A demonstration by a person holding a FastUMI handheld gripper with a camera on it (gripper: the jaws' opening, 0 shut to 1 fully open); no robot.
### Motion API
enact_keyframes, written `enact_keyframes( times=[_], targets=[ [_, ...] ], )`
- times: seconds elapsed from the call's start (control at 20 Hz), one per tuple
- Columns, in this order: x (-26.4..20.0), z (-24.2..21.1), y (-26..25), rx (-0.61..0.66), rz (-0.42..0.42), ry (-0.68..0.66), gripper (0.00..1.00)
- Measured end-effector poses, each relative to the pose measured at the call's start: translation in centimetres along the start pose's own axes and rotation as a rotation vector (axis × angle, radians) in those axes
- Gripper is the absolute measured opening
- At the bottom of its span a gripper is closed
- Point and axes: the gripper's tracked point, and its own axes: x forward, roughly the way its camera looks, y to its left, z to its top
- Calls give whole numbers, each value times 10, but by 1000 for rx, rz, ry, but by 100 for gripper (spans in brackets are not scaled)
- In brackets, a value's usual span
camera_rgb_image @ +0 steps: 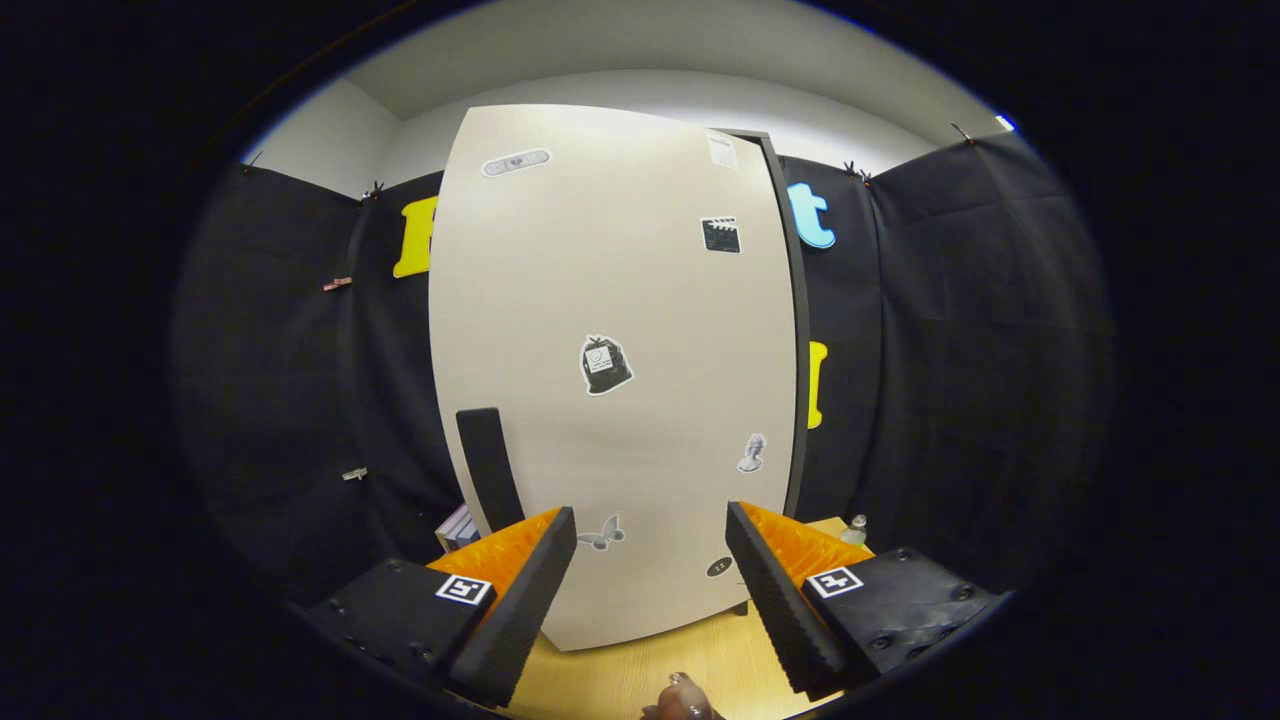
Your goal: Open the shoe cabinet door, grab the shoes and put them into the shoe cabinet, then close the shoe cabinet door.
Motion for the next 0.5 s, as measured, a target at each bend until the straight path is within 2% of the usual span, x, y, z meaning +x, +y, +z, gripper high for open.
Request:
enact_keyframes(
  times=[0.5],
  targets=[
    [8, 2, 1, -2, -23, -5, 98]
  ],
)
